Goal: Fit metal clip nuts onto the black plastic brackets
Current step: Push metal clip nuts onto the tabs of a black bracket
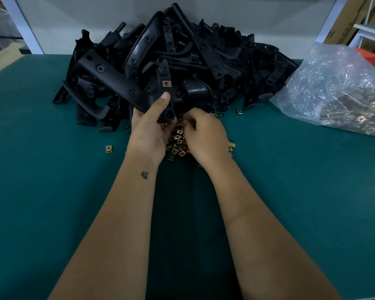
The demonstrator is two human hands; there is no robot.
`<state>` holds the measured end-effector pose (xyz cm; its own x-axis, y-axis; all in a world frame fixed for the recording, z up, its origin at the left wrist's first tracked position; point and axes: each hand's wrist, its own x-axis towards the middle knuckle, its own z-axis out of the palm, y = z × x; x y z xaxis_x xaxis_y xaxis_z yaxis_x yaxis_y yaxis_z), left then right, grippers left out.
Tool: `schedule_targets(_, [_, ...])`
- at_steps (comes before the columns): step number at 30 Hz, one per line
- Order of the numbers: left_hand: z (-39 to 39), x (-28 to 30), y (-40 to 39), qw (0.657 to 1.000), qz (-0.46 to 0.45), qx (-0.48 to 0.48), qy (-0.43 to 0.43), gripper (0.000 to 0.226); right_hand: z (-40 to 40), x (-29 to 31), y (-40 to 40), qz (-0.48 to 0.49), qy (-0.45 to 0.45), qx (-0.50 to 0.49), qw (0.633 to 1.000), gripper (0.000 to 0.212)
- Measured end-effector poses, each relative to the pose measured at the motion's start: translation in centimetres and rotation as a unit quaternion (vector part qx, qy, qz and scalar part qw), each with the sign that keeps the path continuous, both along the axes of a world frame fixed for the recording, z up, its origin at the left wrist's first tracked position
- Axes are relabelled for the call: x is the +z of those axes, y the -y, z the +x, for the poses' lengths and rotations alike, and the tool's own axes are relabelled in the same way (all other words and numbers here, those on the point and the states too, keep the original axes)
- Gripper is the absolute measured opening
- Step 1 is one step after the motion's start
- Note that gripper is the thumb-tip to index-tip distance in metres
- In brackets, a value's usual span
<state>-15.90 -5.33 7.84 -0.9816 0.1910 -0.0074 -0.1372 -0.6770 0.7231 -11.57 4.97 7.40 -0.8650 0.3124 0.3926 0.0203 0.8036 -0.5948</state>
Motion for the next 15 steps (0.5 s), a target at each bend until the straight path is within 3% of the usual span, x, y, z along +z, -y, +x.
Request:
schedule_targets(6, [0.1, 0.1, 0.0, 1.0, 0.002, -0.005, 0.006, 0.031, 0.2, 1.0, -0.2, -0.3, -0.099, 0.001, 0.949, 0.018])
schedule_targets(15, [0.5, 0.3, -0.1, 0.998, 0.031, -0.057, 0.012, 0.035, 0.4, 1.8, -0.5, -0.528, -0.16, 0.055, 0.832, 0.018])
